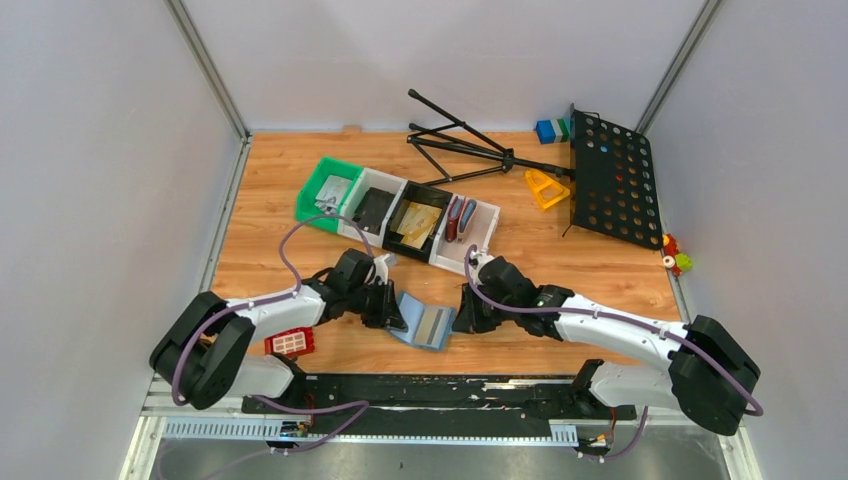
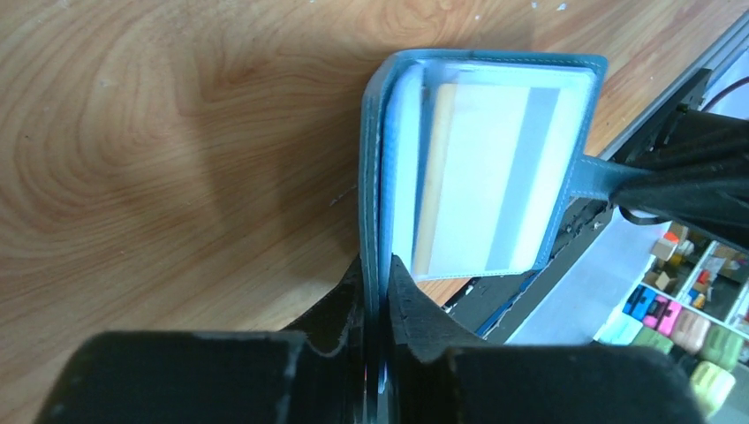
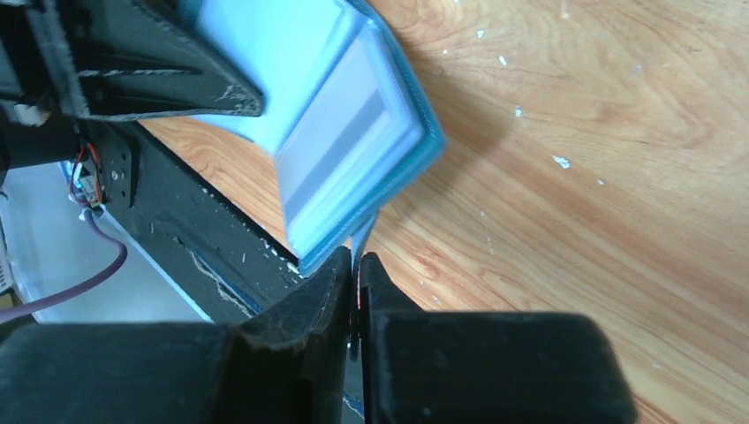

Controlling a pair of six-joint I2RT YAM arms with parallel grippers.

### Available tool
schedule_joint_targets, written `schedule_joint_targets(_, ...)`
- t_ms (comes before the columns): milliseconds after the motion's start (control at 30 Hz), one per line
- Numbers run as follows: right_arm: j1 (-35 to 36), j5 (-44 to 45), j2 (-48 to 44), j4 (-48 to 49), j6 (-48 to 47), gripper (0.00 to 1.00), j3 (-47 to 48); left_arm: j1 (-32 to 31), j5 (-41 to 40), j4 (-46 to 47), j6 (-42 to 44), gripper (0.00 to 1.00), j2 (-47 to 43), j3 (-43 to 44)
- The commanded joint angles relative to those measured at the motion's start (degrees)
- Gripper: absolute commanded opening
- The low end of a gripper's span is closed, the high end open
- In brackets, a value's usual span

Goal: Take the credit cards out of the card holder
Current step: Pick up the card holder from the center of the board.

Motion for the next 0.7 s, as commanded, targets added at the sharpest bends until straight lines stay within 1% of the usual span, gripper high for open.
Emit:
schedule_joint_targets(0, -0.2, 4.53, -1.14, 1.12, -0.19, 0.16, -0.44, 0.04, -2.05, 1.77, -0.48, 0.1, -6.24, -1.09)
schedule_joint_targets(67, -0.22, 6.73, -1.05, 2.84, -1.7, 0.32, 0.08, 0.03, -3.39, 1.78, -0.97, 0.0, -8.79, -1.72)
schedule_joint_targets(100, -0.22, 8.19, -0.9, 3.4, -2.33, 0.38, 0.38, -0.01, -3.98, 1.66, -1.12, 0.0, -9.83, -2.0)
schedule_joint_targets(200, -0.21, 11.38, -0.59, 5.65, -3.98, 0.48, 1.03, 0.02, -5.04, 1.26, -1.29, 0.0, -12.18, -2.64)
schedule_joint_targets(267, -0.22, 14.45, -0.58, 7.22, -4.8, 0.51, 0.99, 0.03, -5.32, 0.91, -1.27, 0.0, -13.15, -3.06)
schedule_joint_targets(333, -0.22, 15.57, -0.72, 8.09, -5.21, 0.54, 1.08, 0.0, -5.55, 0.97, -1.52, 0.0, -13.7, -3.75)
schedule_joint_targets(367, -0.22, 15.8, -0.86, 8.45, -5.41, 0.57, 1.13, 0.04, -5.67, 0.75, -1.53, 0.0, -14.02, -3.94)
schedule_joint_targets(400, -0.22, 16.32, -1.23, 8.51, -5.36, 0.62, 1.07, -0.01, -5.84, 0.8, -1.72, 0.0, -14.36, -4.32)
schedule_joint_targets(500, -0.18, 17.63, -3.21, 8.85, -4.88, 0.9, -0.01, 0.04, -5.85, 3.21, -3.47, 0.0, -15.58, -6.24)
schedule_joint_targets(533, -0.22, 17.74, -4.16, 9.19, -4.78, 0.98, -0.41, 0.04, -5.61, 3.91, -4.12, 0.0, -16.01, -6.9)
schedule_joint_targets(567, -0.22, 17.63, -5.45, 9.67, -5.12, 1.0, -0.9, 0.03, -5.43, 5.81, -4.77, 0.0, -16.56, -7.53)
schedule_joint_targets(667, -0.22, 18.35, -9.06, 9.9, -5.74, 1.0, -1.28, 0.04, -4.98, 8.14, -5.76, 0.0, -18.17, -8.61)
